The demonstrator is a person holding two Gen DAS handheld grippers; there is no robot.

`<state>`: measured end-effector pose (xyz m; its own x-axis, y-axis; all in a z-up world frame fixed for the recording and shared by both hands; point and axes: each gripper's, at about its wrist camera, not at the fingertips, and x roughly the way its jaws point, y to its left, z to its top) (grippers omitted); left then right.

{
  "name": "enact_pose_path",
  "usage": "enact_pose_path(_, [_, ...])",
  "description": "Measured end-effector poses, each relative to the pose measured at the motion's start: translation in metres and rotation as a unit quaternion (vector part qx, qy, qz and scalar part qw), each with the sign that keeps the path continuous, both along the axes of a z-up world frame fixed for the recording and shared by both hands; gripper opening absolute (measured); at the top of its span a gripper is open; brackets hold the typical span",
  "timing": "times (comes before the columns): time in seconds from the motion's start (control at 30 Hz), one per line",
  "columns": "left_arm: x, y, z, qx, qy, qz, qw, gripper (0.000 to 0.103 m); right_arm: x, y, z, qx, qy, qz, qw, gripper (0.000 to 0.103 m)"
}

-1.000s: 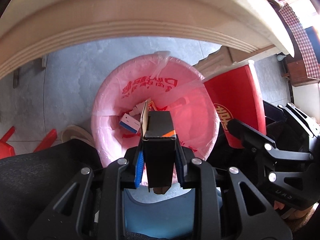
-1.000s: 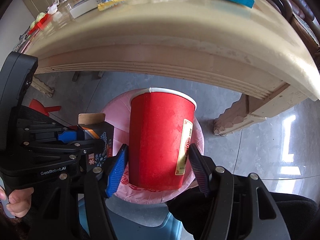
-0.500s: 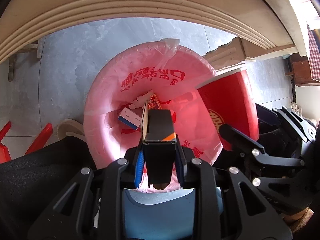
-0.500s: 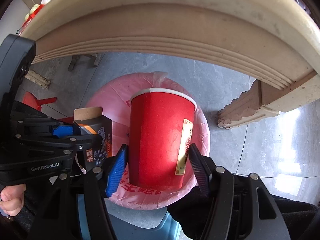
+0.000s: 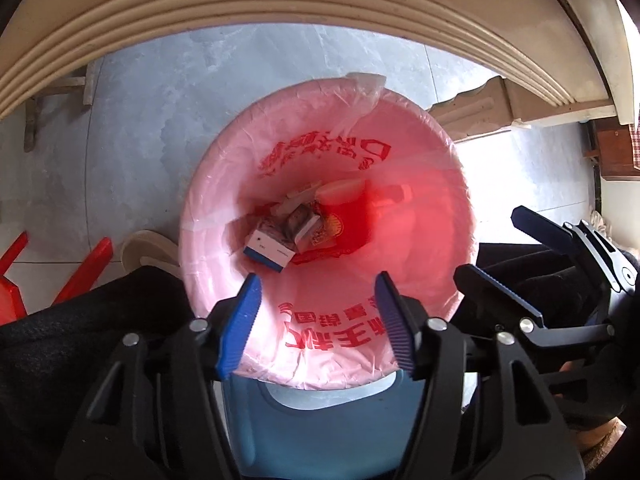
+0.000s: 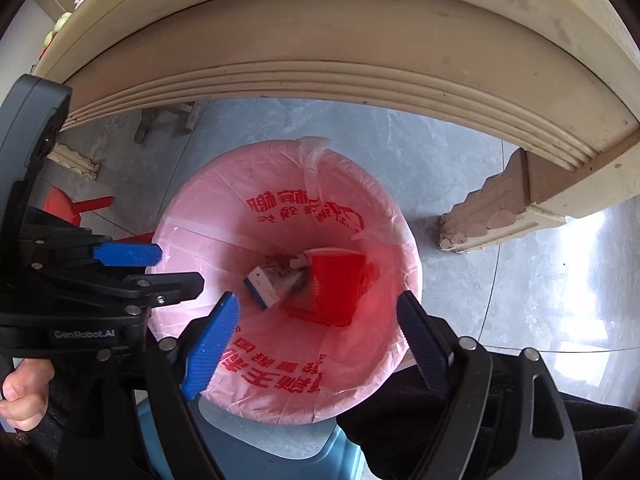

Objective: Collect trash
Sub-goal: 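Open both tools to drop the box and cup into the bin, then move both tools back toward the white medicine box and yellow snack bar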

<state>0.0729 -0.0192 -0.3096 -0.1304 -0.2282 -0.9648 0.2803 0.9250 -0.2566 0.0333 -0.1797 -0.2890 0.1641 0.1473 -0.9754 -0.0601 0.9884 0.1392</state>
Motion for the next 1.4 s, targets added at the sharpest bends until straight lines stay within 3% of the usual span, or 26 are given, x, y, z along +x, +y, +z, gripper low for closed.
enact_pose_path(0.47, [0.0, 0.002, 0.001, 0.0, 0.004, 0.005, 1.0, 0.06, -0.001, 0.001, 0.0, -0.004, 0.003, 0.001, 1.0, 0.079])
enact_pose_path(0.73, [-0.008, 0.003, 0.019, 0.021, -0.016, -0.001, 0.9997, 0.061, -0.007, -0.003, 0.022, 0.001, -0.018, -0.004, 1.0, 0.079])
enact_pose_path(0.9, [-0.02, 0.013, 0.064, 0.025, -0.032, -0.005, 0.9992, 0.061, -0.015, -0.008, 0.057, 0.015, -0.044, -0.008, 0.999, 0.079])
enact_pose_path(1.07, [-0.02, 0.035, 0.137, 0.018, -0.066, 0.003, 0.9977, 0.062, -0.019, -0.016, 0.112, 0.028, -0.091, -0.001, 0.995, 0.079])
enact_pose_path(1.13, [-0.012, 0.044, 0.166, 0.022, -0.079, 0.017, 0.9965, 0.071, -0.019, -0.018, 0.139, 0.031, -0.116, 0.007, 0.993, 0.079])
enact_pose_path(1.3, [0.019, 0.058, 0.241, 0.033, -0.142, 0.035, 0.9886, 0.071, -0.006, -0.019, 0.214, 0.032, -0.179, 0.046, 0.982, 0.079])
enact_pose_path(1.4, [0.043, 0.063, 0.274, 0.021, -0.141, 0.049, 0.9886, 0.071, 0.005, -0.013, 0.253, 0.037, -0.205, 0.073, 0.975, 0.079])
